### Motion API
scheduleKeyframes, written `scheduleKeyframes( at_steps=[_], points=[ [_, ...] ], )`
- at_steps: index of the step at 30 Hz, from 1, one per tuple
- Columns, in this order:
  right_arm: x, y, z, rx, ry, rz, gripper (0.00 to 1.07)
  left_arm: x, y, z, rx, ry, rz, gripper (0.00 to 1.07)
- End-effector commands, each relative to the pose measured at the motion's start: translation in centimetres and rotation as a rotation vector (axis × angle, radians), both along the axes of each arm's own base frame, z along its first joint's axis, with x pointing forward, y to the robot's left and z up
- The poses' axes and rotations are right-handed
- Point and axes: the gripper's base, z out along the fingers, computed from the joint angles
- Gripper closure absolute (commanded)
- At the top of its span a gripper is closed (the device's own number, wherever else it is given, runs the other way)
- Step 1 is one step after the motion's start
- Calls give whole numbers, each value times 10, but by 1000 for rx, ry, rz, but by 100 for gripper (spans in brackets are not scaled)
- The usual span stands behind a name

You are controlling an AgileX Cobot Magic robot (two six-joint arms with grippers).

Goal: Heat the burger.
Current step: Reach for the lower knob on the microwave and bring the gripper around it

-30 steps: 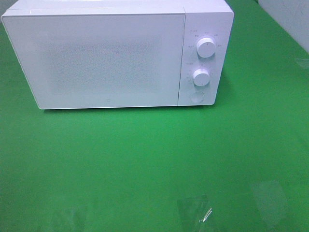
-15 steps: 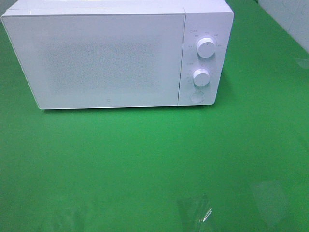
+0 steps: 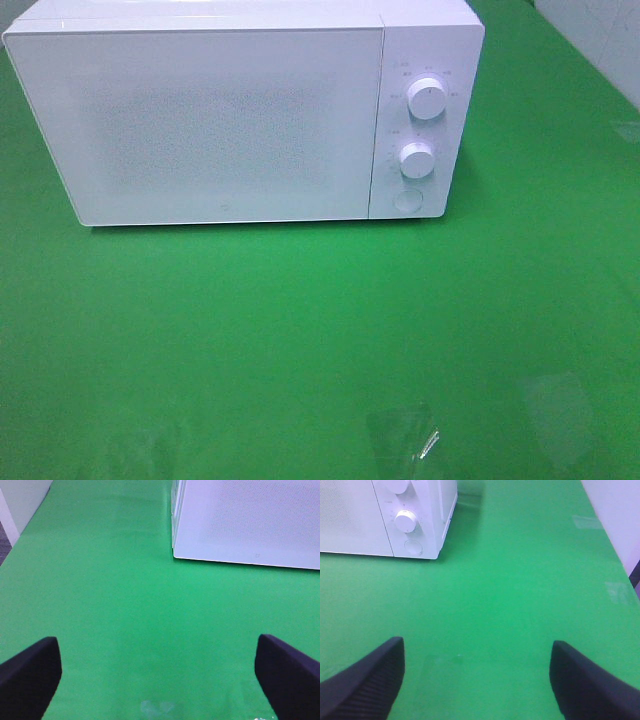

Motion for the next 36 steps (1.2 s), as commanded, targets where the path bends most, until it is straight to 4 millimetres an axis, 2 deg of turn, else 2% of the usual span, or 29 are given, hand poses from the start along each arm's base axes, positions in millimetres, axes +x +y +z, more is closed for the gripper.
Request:
scheduleKeyframes(
  at_steps=[1,15,23,27,29,36],
  points=[
    [-4,0,1,11,-36,-5,32,-3,0,0,3,-34,-1,6],
    [-4,-1,1,3,-38,-11,32,-3,0,0,3,-34,-1,6],
    [-3,-1,16,0,-110,-13,31,-3,0,0,3,-34,-1,6],
    [9,0,23,-1,-115,-9,31,-3,0,0,3,-34,-1,6],
    [22,2,31,0,-156,-4,31,-3,0,0,3,-34,-1,6],
    [42,4,41,0,-205,5,31,-3,0,0,3,-34,-1,6]
  ],
)
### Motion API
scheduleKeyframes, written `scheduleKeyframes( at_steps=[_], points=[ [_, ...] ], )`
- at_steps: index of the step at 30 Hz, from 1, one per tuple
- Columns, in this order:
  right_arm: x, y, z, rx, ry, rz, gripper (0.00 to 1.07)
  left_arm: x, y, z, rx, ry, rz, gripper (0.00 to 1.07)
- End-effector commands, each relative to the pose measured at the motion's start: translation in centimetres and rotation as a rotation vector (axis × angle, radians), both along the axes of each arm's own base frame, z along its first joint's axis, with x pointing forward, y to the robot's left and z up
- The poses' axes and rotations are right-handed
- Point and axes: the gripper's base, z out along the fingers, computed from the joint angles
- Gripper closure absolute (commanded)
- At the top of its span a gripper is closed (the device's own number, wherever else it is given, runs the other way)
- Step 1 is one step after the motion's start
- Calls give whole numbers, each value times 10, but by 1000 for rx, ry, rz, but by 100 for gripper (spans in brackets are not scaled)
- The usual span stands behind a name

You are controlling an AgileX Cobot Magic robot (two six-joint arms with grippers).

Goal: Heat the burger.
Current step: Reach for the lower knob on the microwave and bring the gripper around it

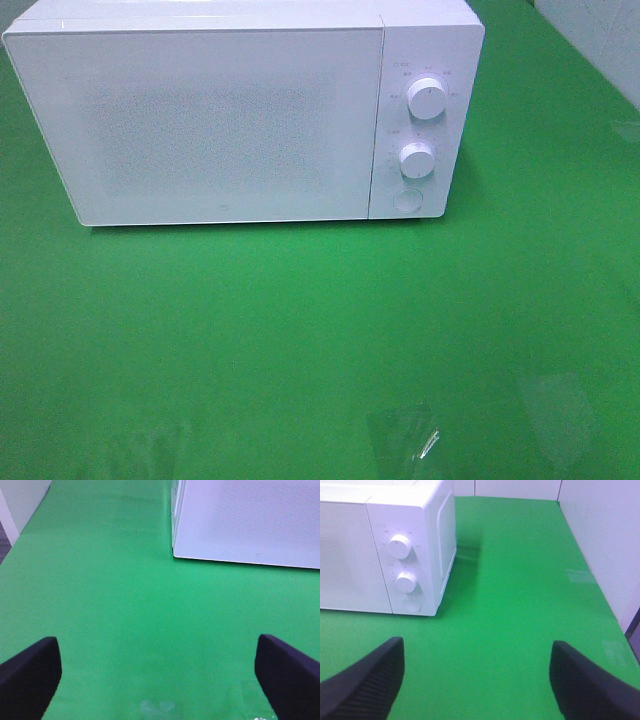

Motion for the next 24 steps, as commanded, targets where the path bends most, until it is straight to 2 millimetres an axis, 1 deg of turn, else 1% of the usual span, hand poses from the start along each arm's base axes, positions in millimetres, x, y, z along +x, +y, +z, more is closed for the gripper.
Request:
scheduleKeyframes(
  at_steps=[1,3,4,5,6,8,10,11,12,13,14,15,16,17,18,19,20,21,22,23,24],
  points=[
    [15,1,11,2,-62,-3,31,-3,0,1,3,-36,-1,6],
    [18,2,12,2,-70,-2,31,-3,0,1,3,-36,-1,6],
    [26,3,14,2,-78,1,31,-3,0,1,3,-36,-1,6],
    [26,3,14,2,-78,1,31,-3,0,1,3,-36,-1,6],
    [33,3,16,1,-85,4,31,-3,0,1,3,-36,-1,6],
    [33,3,16,1,-85,4,31,-3,0,1,3,-36,-1,6],
    [48,5,18,-1,-106,9,31,-3,0,1,3,-36,-1,6],
    [48,5,18,-1,-106,9,31,-3,0,1,3,-36,-1,6],
    [57,6,19,6,-109,13,31,-3,0,1,3,-36,-1,6],
    [57,6,19,6,-109,13,31,-3,0,1,3,-36,-1,6],
    [67,7,17,5,-96,15,31,-3,0,1,3,-36,-1,6],
    [67,7,17,5,-96,15,31,-3,0,1,3,-36,-1,6],
    [71,8,17,4,-90,16,31,-3,0,1,3,-36,-1,6],
    [81,9,14,2,-70,18,31,-3,0,1,3,-36,-1,6],
    [81,9,14,2,-70,18,31,-3,0,1,3,-36,-1,6],
    [92,10,11,1,-52,20,31,-3,0,1,3,-36,-1,6],
    [92,10,11,1,-52,20,31,-3,0,1,3,-36,-1,6],
    [101,11,8,0,-41,22,31,-3,0,1,3,-36,-1,6],
    [101,11,8,0,-41,22,31,-3,0,1,3,-36,-1,6],
    [110,12,6,0,-42,24,31,-3,0,1,3,-36,-1,6],
    [114,13,4,0,-41,26,31,-3,0,1,3,-36,-1,6]
  ],
)
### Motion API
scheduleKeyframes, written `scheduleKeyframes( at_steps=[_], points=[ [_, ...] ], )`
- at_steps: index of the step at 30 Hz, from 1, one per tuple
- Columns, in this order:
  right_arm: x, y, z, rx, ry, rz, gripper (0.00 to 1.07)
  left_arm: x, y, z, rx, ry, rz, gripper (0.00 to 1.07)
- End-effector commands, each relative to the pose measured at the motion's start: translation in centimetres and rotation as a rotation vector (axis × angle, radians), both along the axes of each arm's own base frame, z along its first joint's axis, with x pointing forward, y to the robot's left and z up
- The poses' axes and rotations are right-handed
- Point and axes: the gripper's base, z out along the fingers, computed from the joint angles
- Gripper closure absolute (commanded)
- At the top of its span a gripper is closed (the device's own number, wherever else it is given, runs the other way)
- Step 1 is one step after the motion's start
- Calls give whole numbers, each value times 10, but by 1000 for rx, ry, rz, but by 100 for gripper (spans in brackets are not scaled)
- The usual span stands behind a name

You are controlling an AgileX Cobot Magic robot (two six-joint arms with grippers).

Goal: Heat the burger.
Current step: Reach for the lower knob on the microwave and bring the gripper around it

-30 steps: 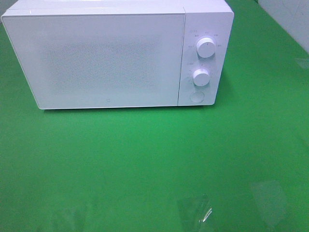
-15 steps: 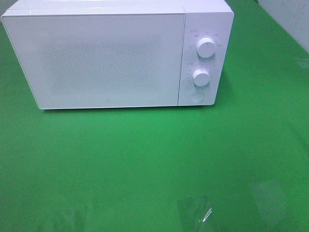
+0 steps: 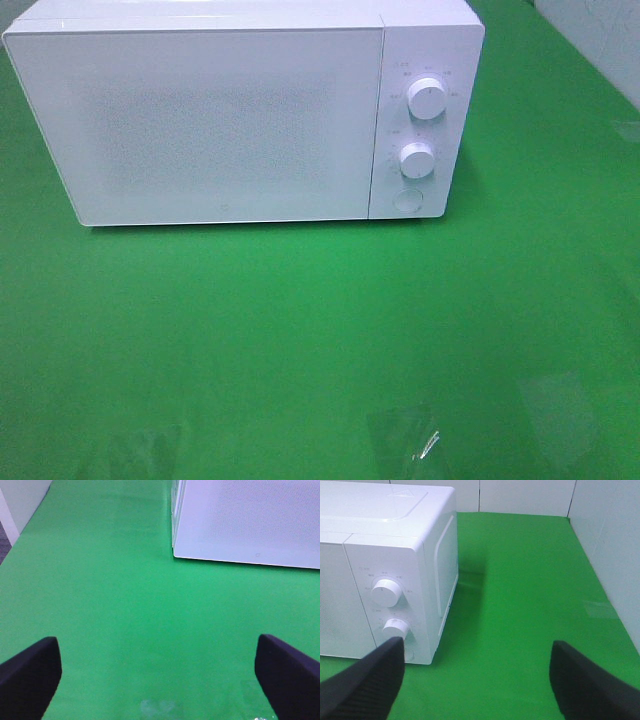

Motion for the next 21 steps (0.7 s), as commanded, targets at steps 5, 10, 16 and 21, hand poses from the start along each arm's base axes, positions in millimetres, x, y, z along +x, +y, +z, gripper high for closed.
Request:
scheduleKeyframes(
  at_steps=[5,10,16,21],
  points=[
    [26,2,-1,11,-46,1,31,-3,0,1,3,-36,-1,6],
    [44,4,-6,22,-68,7,31,-3,0,1,3,-36,-1,6],
    [65,7,-16,20,-82,16,31,-3,0,1,3,-36,-1,6],
    [82,9,-33,-2,-98,28,31,-3,0,1,3,-36,-1,6]
  ],
)
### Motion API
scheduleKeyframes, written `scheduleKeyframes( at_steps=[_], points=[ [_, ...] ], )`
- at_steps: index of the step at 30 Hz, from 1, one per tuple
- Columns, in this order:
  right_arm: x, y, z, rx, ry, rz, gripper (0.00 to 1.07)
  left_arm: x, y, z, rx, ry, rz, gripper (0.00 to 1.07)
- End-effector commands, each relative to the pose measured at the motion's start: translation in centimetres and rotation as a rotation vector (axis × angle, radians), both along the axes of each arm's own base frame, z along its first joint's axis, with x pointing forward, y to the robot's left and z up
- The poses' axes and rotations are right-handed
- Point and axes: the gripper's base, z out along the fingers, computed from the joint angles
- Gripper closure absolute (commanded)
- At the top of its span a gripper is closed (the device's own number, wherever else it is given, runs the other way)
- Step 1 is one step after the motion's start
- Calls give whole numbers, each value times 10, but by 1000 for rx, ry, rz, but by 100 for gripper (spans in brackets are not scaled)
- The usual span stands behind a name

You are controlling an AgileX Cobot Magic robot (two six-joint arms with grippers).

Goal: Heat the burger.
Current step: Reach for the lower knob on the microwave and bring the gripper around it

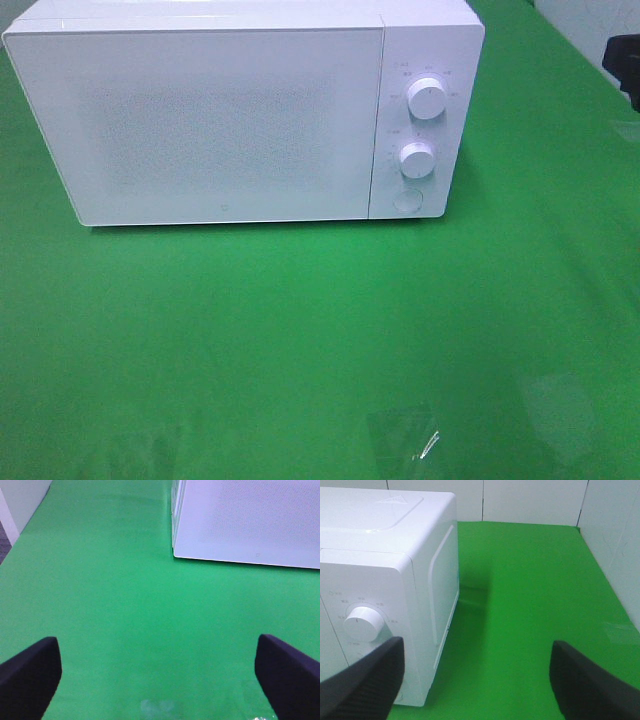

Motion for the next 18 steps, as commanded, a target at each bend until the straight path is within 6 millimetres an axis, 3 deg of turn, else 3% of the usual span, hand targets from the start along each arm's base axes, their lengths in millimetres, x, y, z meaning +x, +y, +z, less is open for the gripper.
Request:
scheduleKeyframes(
  at_steps=[1,8,18],
  points=[
    [5,0,-2,-10,-47,1,31,-3,0,1,3,-38,-1,6],
    [5,9,-26,-9,-133,-6,31,-3,0,1,3,-38,-1,6],
    [7,44,-57,-49,-138,-50,31,-3,0,1,3,-38,-1,6]
  ],
)
